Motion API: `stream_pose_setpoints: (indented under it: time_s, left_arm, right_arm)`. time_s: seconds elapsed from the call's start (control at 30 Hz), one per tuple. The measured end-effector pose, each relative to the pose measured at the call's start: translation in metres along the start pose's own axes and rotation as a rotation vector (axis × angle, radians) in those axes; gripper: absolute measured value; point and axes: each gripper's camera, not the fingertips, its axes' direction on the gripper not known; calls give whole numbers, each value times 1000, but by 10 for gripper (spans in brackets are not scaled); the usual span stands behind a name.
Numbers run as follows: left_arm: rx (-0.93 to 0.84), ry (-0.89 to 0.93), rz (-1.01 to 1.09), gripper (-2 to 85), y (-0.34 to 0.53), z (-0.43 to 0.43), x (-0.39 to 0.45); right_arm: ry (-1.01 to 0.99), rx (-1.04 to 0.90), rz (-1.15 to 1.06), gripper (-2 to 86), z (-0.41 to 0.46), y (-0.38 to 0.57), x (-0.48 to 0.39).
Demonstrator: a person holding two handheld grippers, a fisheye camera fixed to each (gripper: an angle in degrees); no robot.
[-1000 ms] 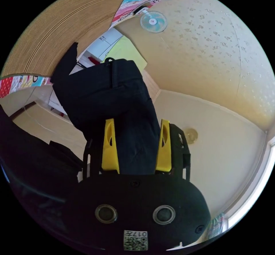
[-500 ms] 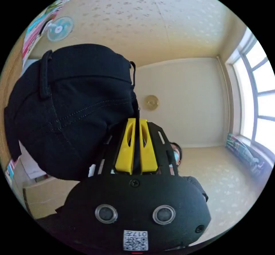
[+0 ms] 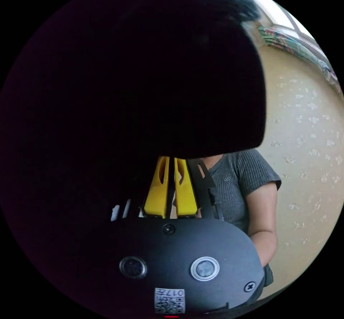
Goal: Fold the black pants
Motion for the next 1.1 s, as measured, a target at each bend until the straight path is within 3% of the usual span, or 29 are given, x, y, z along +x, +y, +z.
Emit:
stream_pose_setpoints:
  time_s: [0.17,0.23,0.4,0.5,0.6,0.73,0.83,0.97,1.1]
  left_arm:
    - [-113,5,-92,-6,39,55,-25]
    - [-134,20,-246,-6,79,85,-59]
    - [-87,25,-573,-2,175,139,-115]
    - [-198,-151,-746,2,215,171,-131]
    - [-365,-403,-826,12,232,201,-135]
    - [-599,-653,-861,56,257,253,-145]
    - [-617,-729,-905,105,269,269,-151]
    - [-734,-745,-845,135,262,295,-140]
    - [-688,-751,-721,126,242,299,-96]
  right_arm:
    - [-94,-144,-122,111,28,-23,-18]
    - [-290,-299,-180,164,67,-37,-34]
    - [-563,-530,-302,269,128,-38,-71]
    - [-774,-575,-232,295,134,-36,-64]
    - [-784,-598,-110,285,120,-29,-35]
    - [-1005,-536,63,233,84,-23,11]
    - [-1082,-452,127,141,47,-22,36]
    - [-1172,-417,144,84,11,-14,44]
    - [-1456,-338,82,64,-31,-20,42]
